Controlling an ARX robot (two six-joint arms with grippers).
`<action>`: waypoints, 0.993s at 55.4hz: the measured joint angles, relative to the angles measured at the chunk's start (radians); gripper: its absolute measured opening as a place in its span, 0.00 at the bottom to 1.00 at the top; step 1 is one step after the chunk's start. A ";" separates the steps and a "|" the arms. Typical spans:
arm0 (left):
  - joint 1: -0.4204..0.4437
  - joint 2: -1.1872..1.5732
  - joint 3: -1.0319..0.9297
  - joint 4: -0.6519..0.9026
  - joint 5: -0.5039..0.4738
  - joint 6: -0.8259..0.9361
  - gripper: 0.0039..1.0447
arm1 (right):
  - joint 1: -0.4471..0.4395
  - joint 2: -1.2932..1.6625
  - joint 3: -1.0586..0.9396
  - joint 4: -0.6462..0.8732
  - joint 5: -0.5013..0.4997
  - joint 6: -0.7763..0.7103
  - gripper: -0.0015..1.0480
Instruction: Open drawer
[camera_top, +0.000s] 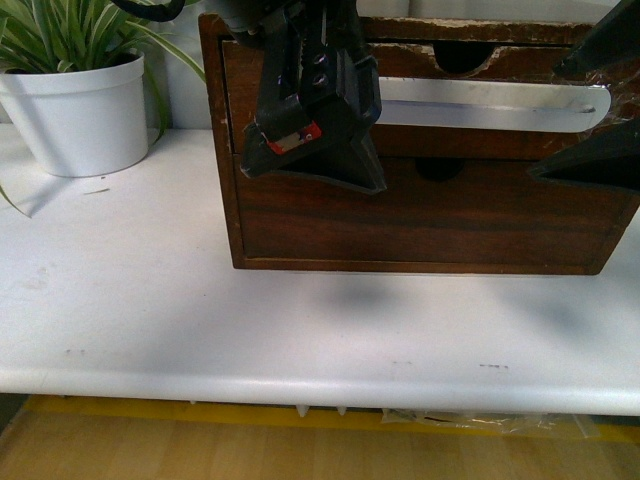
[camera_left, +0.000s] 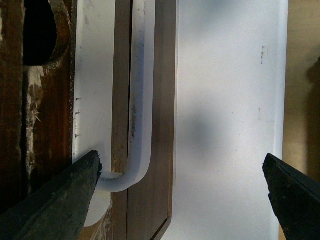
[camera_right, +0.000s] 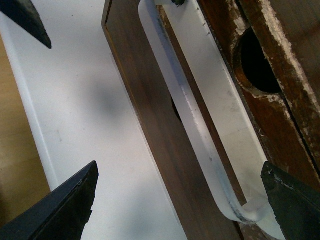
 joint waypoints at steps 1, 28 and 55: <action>-0.001 0.000 0.000 -0.002 -0.003 0.002 0.94 | 0.001 0.002 0.002 0.000 0.000 0.001 0.91; -0.008 0.010 0.012 -0.031 -0.021 0.045 0.94 | 0.040 0.069 0.013 0.008 0.018 0.012 0.91; -0.006 0.007 0.016 -0.097 -0.011 0.070 0.94 | 0.040 0.104 0.047 -0.090 0.037 -0.068 0.91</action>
